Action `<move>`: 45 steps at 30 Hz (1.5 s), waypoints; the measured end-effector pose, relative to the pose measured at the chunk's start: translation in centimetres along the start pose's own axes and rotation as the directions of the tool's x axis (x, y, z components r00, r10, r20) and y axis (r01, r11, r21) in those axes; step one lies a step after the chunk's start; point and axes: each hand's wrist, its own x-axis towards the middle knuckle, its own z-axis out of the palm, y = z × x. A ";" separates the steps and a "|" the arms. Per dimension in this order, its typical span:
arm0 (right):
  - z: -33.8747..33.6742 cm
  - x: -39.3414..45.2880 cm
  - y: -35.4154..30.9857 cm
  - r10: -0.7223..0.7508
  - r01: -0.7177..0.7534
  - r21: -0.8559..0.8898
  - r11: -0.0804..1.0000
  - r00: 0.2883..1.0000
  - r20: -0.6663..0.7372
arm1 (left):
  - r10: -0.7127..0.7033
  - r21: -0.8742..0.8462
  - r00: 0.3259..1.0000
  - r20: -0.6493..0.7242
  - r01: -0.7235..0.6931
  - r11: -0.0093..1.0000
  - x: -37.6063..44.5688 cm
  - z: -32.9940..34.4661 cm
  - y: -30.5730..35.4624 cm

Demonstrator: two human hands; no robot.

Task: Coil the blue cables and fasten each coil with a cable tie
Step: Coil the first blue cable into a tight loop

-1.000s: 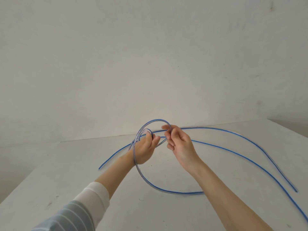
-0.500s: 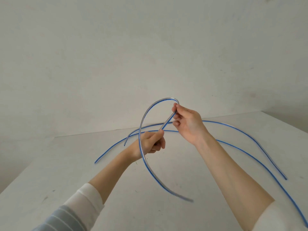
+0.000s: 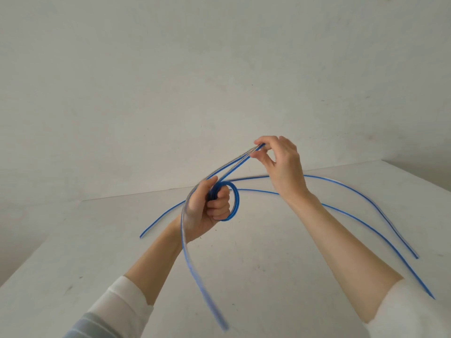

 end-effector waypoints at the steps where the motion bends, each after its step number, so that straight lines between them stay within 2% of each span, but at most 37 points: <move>1: -0.3 0.1 0.4 -0.056 0.057 -0.071 0.996 0.998 0.011 | 0.004 -0.027 1.000 0.010 -0.004 1.000 -0.1 -0.1 0.3; 3: -0.6 0.5 1.0 -0.099 0.104 -0.139 0.985 0.994 0.043 | 0.026 -0.055 0.996 0.089 -0.021 0.998 -0.3 -0.1 0.7; 5: -0.6 1.0 0.9 -0.045 0.048 -0.066 0.997 0.998 0.048 | 0.048 -0.067 0.978 0.203 -0.035 0.997 -0.5 0.1 0.9; 7: -0.4 1.4 0.6 0.003 -0.004 0.015 1.000 0.999 0.044 | 0.064 -0.080 0.966 0.251 -0.045 0.996 -0.6 0.3 0.9; 11: -0.4 1.8 0.3 0.136 -0.149 0.111 0.983 0.984 0.117 | 0.082 -0.048 0.988 0.134 -0.076 0.996 -0.2 0.8 0.6; 14: -0.7 1.8 1.3 0.128 -0.128 -0.012 0.992 0.983 0.134 | 0.087 0.037 0.996 0.036 -0.089 0.995 0.0 0.7 0.9; 17: -1.2 1.4 2.2 0.116 -0.099 -0.081 0.992 0.962 0.245 | 0.061 0.033 0.998 -0.023 -0.060 0.998 0.0 0.3 1.3; 19: -1.2 0.9 2.5 0.095 -0.067 -0.106 0.992 0.955 0.280 | 0.035 0.028 0.999 -0.026 -0.034 0.999 -0.1 0.1 1.4; 22: -0.8 0.2 2.8 0.094 -0.053 -0.165 0.985 0.962 0.256 | 0.008 0.041 1.000 0.010 -0.008 0.999 -0.2 0.1 1.1; 24: -0.6 -0.4 2.8 0.121 -0.069 -0.208 0.976 0.961 0.250 | 0.009 0.050 1.000 -0.025 -0.008 0.999 -0.2 0.1 1.0; 31: 0.9 -4.4 0.2 0.090 -0.041 -0.251 0.967 0.978 0.186 | 0.161 -0.188 0.967 -0.199 -0.199 0.962 0.3 0.5 1.1; 33: 1.2 -5.3 -0.8 0.095 -0.054 -0.214 0.975 0.978 0.186 | 0.206 -0.198 0.947 -0.248 -0.258 0.946 0.5 0.7 1.2; 39: 2.1 -7.4 -3.2 0.183 -0.200 0.047 0.979 0.951 0.251 | 0.270 -0.224 0.898 -0.348 -0.359 0.906 1.0 0.5 1.2; 45: 3.0 -8.7 -5.1 0.256 -0.308 0.129 0.943 0.915 0.313 | 0.284 -0.270 0.873 -0.397 -0.407 0.873 1.1 0.3 1.3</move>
